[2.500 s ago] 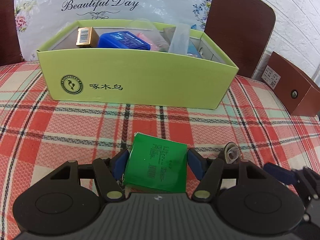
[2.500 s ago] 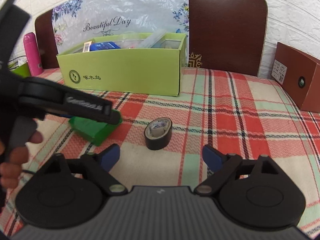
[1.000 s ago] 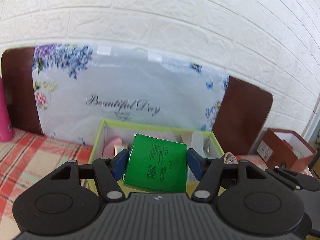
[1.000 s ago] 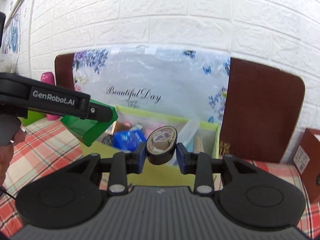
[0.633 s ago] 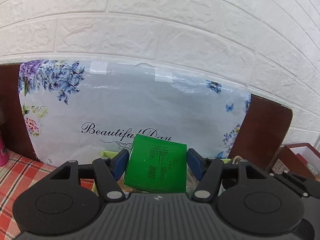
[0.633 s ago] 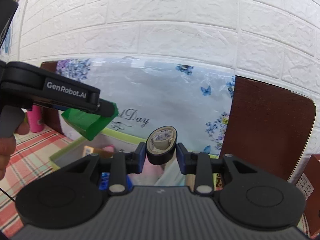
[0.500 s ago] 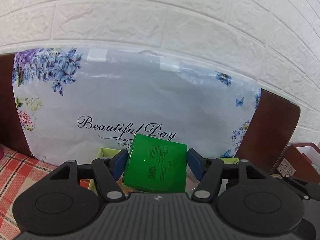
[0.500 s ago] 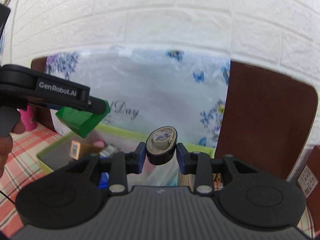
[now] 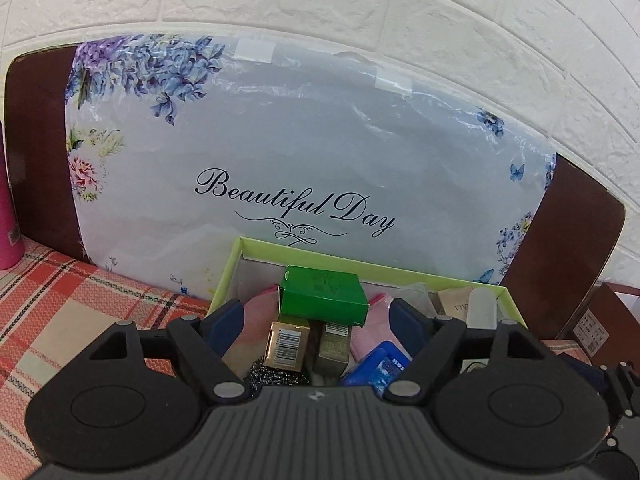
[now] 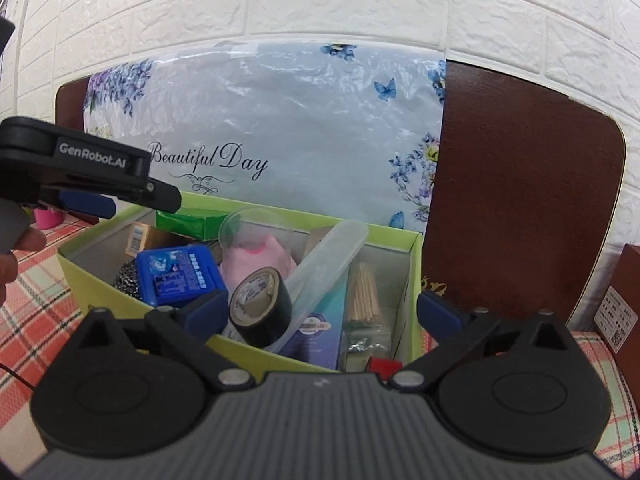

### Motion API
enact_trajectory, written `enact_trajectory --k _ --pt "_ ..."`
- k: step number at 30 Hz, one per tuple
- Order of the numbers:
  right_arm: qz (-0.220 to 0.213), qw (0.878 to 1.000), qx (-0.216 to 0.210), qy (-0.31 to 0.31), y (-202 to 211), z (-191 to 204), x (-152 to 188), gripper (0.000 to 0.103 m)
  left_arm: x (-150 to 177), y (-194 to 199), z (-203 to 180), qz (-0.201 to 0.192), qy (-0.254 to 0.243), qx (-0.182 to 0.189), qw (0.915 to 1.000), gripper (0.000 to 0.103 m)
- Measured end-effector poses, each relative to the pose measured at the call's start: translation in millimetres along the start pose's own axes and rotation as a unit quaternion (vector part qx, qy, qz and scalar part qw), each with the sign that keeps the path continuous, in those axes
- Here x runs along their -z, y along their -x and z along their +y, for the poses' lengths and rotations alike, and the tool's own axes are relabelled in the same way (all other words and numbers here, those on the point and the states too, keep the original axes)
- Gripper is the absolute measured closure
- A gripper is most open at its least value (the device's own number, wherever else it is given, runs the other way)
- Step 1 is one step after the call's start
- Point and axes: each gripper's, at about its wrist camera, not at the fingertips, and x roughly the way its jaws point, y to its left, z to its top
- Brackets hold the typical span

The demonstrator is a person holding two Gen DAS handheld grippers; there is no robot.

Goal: Organize objects

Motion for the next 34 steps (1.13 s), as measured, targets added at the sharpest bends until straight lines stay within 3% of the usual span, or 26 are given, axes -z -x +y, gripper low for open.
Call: enact_trajectory --k 5,9,19,34 --pt "-0.009 1.000 -0.004 -0.005 33 1 -4 0.000 4 33 -7 -0.009 -0.016 -0.017 0.9997 0.018" --pt "0.008 1.000 -0.001 -0.016 61 1 1 0.000 16 66 -13 -0.005 -0.044 -0.035 0.9984 0.015" --pt "0.023 0.999 -0.010 -0.039 144 21 29 0.000 74 153 -23 0.007 -0.067 -0.075 0.9949 0.009" --pt "0.028 0.997 0.003 -0.066 211 32 64 0.000 125 215 -26 0.020 -0.080 -0.091 0.9925 0.009"
